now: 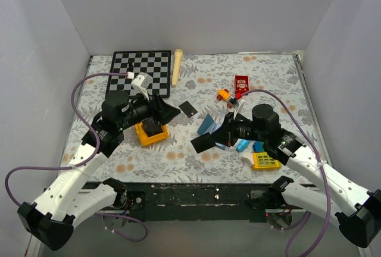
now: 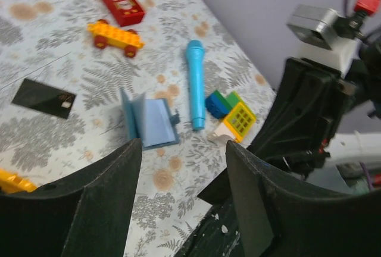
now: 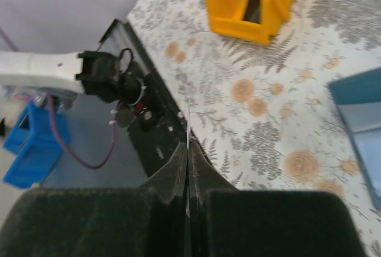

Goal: Put the credit cards into the card holder
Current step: Pick up the credit card at the corner of the board.

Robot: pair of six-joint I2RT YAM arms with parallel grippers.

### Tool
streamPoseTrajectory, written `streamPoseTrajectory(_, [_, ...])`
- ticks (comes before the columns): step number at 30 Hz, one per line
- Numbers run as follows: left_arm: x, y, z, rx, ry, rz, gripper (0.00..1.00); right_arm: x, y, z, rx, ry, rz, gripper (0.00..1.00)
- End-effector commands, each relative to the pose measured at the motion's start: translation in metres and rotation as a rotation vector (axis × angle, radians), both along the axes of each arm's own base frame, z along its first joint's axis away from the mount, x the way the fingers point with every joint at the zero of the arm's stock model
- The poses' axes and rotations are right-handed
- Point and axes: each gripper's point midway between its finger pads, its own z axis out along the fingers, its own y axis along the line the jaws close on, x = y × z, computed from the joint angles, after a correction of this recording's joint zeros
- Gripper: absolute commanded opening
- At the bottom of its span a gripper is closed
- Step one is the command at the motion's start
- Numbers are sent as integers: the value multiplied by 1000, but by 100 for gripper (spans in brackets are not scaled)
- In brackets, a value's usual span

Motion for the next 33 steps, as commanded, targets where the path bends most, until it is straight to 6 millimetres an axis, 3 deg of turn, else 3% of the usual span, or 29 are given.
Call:
streamPoseTrajectory(1, [-46,-23,29,-61,-169,-326,59,-40,14,65,195,-73,289,1])
streamPoseTrajectory(7, [-98,-35,24,-129,-153,-643,61,-67,12,103,345,-92,463,1])
streamPoseTrajectory(12, [-123,-38,27,-160,-157,-772,60,-75,10,113,377,-98,525,1])
streamPoseTrajectory(24, [-151,-68,19,-181,-95,-908,54,-73,11,114,379,-99,512,1])
streamPoseTrajectory(33, [-149,-75,14,-172,-53,-914,26,-74,10,114,381,-107,510,1])
